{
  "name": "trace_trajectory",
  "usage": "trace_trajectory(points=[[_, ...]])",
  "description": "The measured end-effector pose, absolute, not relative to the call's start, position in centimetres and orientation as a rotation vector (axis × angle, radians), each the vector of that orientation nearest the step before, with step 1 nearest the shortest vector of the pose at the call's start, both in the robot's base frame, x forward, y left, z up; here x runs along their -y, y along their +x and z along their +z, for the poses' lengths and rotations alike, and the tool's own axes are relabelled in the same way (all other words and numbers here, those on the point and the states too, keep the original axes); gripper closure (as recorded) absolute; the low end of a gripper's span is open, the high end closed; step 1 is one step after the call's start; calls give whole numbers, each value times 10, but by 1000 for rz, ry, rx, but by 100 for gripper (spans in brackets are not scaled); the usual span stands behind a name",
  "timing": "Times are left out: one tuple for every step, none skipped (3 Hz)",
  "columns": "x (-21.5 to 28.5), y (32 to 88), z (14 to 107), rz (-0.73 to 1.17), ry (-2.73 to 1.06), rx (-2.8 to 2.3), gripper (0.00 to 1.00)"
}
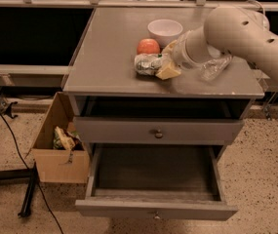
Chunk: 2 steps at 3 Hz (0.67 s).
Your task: Pick 7up can from middle drawer and place on counter
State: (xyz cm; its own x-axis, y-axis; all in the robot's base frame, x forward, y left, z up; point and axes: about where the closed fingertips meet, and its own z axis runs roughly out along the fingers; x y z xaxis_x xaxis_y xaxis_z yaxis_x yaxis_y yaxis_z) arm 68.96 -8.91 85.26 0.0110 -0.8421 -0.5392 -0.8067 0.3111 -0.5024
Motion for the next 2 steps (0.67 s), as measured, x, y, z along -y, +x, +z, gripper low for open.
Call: trace_trajectory(points=[[96, 696, 841, -14, -1440, -1855, 100], [96, 696, 841, -14, -1440, -1855, 100]])
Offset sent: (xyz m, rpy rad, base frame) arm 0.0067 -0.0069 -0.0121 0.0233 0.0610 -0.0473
